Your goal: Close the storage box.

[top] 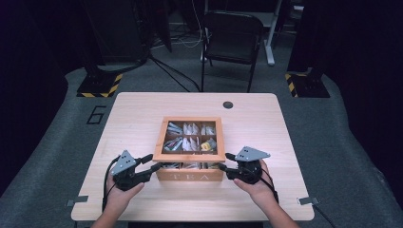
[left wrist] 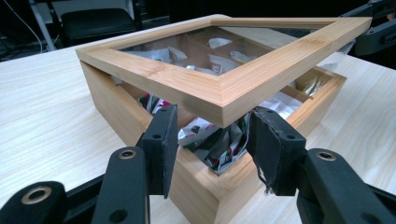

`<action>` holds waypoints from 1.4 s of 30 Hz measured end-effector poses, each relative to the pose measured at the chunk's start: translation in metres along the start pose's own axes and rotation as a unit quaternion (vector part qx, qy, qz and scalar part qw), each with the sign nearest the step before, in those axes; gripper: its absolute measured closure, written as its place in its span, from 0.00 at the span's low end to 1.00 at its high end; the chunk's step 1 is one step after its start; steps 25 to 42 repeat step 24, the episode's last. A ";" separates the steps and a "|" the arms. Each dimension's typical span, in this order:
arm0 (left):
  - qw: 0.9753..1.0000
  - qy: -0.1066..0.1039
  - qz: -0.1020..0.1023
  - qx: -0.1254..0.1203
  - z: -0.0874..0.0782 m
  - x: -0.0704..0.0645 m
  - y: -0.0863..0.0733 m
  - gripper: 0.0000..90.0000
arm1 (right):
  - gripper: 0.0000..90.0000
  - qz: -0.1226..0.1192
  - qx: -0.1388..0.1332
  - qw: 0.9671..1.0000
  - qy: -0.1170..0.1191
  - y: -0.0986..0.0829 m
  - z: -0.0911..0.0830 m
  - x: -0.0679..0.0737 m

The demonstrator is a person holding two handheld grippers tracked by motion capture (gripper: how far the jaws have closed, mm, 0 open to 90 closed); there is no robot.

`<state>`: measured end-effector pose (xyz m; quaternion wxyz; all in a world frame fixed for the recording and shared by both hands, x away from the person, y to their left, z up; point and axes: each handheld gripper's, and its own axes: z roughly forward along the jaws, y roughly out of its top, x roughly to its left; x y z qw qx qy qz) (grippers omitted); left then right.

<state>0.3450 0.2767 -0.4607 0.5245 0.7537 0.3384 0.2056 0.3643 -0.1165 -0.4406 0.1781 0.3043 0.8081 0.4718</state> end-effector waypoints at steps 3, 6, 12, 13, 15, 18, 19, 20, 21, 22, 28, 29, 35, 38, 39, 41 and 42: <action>1.000 -0.003 0.002 -0.001 -0.001 -0.002 -0.002 0.58 | 0.56 -0.001 0.001 1.000 0.002 -0.002 0.000 0.000; 1.000 -0.006 -0.007 -0.015 -0.006 -0.003 -0.002 0.57 | 0.55 -0.008 0.013 1.000 0.000 -0.004 0.001 0.003; 1.000 0.003 -0.020 -0.010 -0.009 0.001 -0.003 0.56 | 0.55 -0.002 -0.008 1.000 0.005 -0.002 -0.006 0.007; 1.000 0.003 -0.020 -0.010 -0.009 0.001 -0.003 0.56 | 0.54 -0.001 -0.006 1.000 0.006 -0.002 -0.006 0.006; 0.999 0.007 -0.031 -0.005 -0.008 0.004 -0.005 0.56 | 0.54 -0.001 -0.003 1.000 0.009 -0.004 -0.005 0.005; 0.999 0.008 -0.033 -0.006 -0.008 0.005 -0.005 0.56 | 0.52 0.000 -0.001 1.000 0.009 -0.006 -0.003 0.005; 0.999 0.008 -0.037 -0.007 -0.008 0.006 -0.006 0.55 | 0.51 0.000 -0.002 1.000 0.009 -0.007 -0.003 0.004; 0.999 0.008 -0.037 -0.007 -0.008 0.006 -0.006 0.54 | 0.51 0.002 -0.004 1.000 0.008 -0.007 -0.002 0.003; 0.999 0.010 -0.038 -0.005 -0.007 0.008 -0.006 0.54 | 0.49 0.009 -0.006 1.000 0.006 -0.007 -0.003 0.002; 0.999 0.009 -0.039 -0.003 -0.007 0.008 -0.006 0.54 | 0.49 0.010 -0.007 1.000 0.007 -0.008 -0.003 0.001; 0.999 0.013 -0.031 -0.003 -0.006 0.008 -0.007 0.54 | 0.48 0.006 -0.007 1.000 0.007 -0.009 -0.004 -0.001; 0.999 0.013 -0.031 -0.003 -0.006 0.008 -0.007 0.54 | 0.48 0.006 -0.007 1.000 0.007 -0.009 -0.004 -0.001; 0.999 0.013 -0.031 -0.003 -0.006 0.008 -0.007 0.54 | 0.48 0.006 -0.007 1.000 0.007 -0.009 -0.004 -0.001; 0.999 0.013 -0.031 -0.003 -0.006 0.008 -0.007 0.54 | 0.48 0.006 -0.007 1.000 0.007 -0.009 -0.004 -0.001; 0.999 0.013 -0.031 -0.003 -0.006 0.008 -0.007 0.54 | 0.48 0.006 -0.007 1.000 0.007 -0.009 -0.004 -0.001; 0.999 0.013 -0.031 -0.003 -0.006 0.008 -0.007 0.54 | 0.48 0.006 -0.007 1.000 0.007 -0.009 -0.004 -0.001; 0.999 0.013 -0.031 -0.003 -0.006 0.008 -0.007 0.54 | 0.48 0.006 -0.007 1.000 0.007 -0.009 -0.004 -0.001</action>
